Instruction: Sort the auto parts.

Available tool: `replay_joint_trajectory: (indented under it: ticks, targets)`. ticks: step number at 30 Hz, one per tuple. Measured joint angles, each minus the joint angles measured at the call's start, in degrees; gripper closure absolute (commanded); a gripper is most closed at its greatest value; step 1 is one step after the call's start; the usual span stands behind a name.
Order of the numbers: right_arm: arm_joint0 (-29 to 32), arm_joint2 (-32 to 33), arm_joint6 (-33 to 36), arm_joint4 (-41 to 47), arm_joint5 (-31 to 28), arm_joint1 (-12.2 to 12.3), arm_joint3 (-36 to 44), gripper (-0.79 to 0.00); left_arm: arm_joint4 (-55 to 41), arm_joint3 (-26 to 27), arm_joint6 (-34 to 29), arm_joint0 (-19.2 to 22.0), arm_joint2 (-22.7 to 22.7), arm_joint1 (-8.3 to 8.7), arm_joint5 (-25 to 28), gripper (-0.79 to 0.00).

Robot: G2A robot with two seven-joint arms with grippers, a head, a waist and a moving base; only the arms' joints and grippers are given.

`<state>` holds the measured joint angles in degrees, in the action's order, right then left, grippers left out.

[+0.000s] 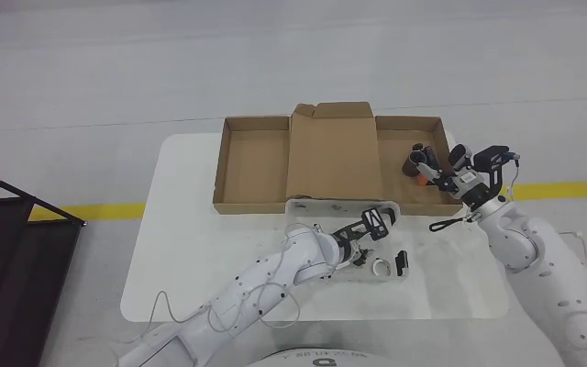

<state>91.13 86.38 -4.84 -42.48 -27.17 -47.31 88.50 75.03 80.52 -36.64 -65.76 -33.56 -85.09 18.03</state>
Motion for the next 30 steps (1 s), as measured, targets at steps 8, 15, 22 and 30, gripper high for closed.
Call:
replay_joint_trajectory:
  ticks: [8, 15, 22, 30]
  targets:
    - [0.0, 0.0, 0.0, 0.0, 0.0, 0.0, 0.0, -0.785, 0.5, 1.6, -4.2, -1.1, 0.1, 0.44, 1.4, -0.785]
    - [0.0, 0.0, 0.0, 0.0, 0.0, 0.0, 0.0, -0.785, 0.4, 1.0, -6.2, -0.9, 0.1, 0.42, 1.5, -0.65]
    - [0.0, 0.0, 0.0, 0.0, 0.0, 0.0, 0.0, -0.785, 0.1, -0.2, -5.4, -0.3, 0.1, 0.18, 1.3, -0.32]
    - [0.0, 0.0, 0.0, 0.0, 0.0, 0.0, 0.0, -0.785, 0.0, -0.9, -4.9, 0.0, 0.1, 0.05, 1.5, -0.225]
